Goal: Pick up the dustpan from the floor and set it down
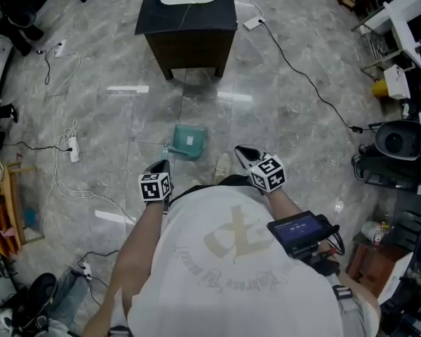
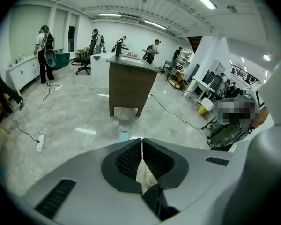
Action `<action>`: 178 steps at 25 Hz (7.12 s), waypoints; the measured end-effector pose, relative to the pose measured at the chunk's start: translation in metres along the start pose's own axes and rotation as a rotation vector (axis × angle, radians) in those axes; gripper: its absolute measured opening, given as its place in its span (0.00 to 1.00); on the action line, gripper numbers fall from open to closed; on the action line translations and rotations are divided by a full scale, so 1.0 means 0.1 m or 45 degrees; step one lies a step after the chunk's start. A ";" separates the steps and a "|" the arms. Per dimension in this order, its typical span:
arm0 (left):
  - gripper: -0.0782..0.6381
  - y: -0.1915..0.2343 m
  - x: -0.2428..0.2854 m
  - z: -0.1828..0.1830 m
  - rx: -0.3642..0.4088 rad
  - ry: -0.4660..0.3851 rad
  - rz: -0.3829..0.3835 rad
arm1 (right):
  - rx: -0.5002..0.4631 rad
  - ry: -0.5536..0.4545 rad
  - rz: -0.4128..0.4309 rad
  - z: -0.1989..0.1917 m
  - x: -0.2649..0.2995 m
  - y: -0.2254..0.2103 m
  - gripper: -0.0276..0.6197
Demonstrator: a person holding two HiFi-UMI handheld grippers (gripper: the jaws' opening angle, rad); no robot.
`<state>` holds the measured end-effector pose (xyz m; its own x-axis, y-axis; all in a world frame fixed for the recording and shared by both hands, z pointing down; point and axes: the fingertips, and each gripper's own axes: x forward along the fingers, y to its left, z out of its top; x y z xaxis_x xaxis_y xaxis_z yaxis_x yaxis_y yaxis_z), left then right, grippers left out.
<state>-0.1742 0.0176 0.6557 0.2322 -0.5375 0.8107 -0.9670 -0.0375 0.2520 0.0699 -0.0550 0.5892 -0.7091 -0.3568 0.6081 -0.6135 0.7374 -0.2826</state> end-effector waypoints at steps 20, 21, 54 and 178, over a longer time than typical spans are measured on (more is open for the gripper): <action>0.36 0.41 0.66 0.09 0.005 0.191 0.118 | 0.087 0.060 -0.086 -0.03 -0.04 -0.52 0.07; 0.36 0.41 0.70 0.09 0.004 0.202 0.115 | 0.091 0.061 -0.090 -0.04 -0.05 -0.53 0.07; 0.25 0.51 1.21 -0.17 -0.002 0.399 0.230 | 0.130 0.147 -0.160 -0.28 -0.36 -1.00 0.07; 0.25 0.84 -0.06 -0.55 -0.067 0.184 0.243 | 0.015 0.215 0.101 -0.14 0.51 0.09 0.07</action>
<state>-0.2512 0.0641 0.7015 0.0624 -0.4043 0.9125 -0.9888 0.0990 0.1115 0.0332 -0.0586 0.6279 -0.6873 -0.1960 0.6994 -0.5628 0.7524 -0.3422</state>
